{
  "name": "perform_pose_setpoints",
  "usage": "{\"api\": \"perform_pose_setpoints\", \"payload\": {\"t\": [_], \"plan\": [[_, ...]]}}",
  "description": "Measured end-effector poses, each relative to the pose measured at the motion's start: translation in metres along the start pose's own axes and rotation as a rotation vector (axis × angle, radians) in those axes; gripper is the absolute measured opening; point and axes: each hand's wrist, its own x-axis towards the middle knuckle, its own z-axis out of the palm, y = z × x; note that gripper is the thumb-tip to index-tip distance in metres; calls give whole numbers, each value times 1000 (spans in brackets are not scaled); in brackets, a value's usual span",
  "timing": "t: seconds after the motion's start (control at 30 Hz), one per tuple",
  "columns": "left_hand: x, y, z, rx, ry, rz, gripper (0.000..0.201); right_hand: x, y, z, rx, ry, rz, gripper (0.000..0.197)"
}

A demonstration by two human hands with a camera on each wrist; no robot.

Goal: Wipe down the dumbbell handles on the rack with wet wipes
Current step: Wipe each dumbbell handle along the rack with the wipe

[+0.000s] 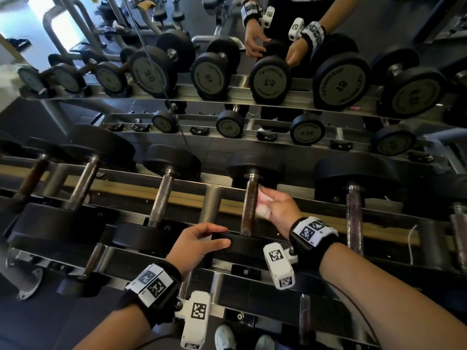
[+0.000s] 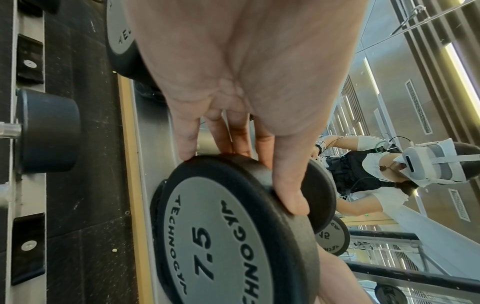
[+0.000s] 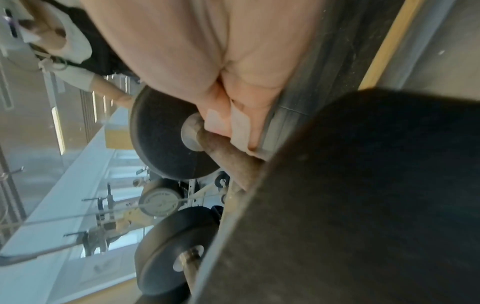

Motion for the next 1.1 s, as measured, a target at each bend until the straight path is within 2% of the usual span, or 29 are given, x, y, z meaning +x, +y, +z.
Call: {"api": "perform_pose_setpoints", "payload": {"t": [0.1, 0.17, 0.3, 0.4, 0.47, 0.53, 0.67, 0.8, 0.9, 0.97, 1.1], "plan": [[-1, 1, 1, 9, 8, 4, 40, 1, 1, 4, -105, 23, -10, 27], [-2, 1, 1, 12, 11, 9, 41, -5, 10, 4, -214, -21, 2, 22], [-3, 2, 2, 11, 8, 16, 41, -16, 26, -7, -435, -133, 54, 26], [-4, 2, 2, 8, 20, 16, 39, -13, 19, -8, -312, -88, 42, 27], [-4, 2, 3, 12, 18, 13, 40, -6, 7, -6, -165, -51, -29, 30], [-3, 2, 3, 19, 18, 10, 37, 0, -5, -2, -116, -27, -85, 22], [-3, 0, 3, 11, 37, 7, 30, -7, 1, 6, -206, -21, -64, 23], [0, 1, 1, 21, 22, 3, 31, -30, 20, -1, -359, -125, -66, 22], [2, 2, 0, 41, 9, -4, 30, -26, 8, -12, -391, -184, -5, 18], [3, 1, -1, 41, 1, -11, 30, -18, -7, -18, -292, -137, 19, 23], [2, -1, -1, 22, 0, -7, 29, 1, -14, -14, -187, 14, -71, 24]]}}
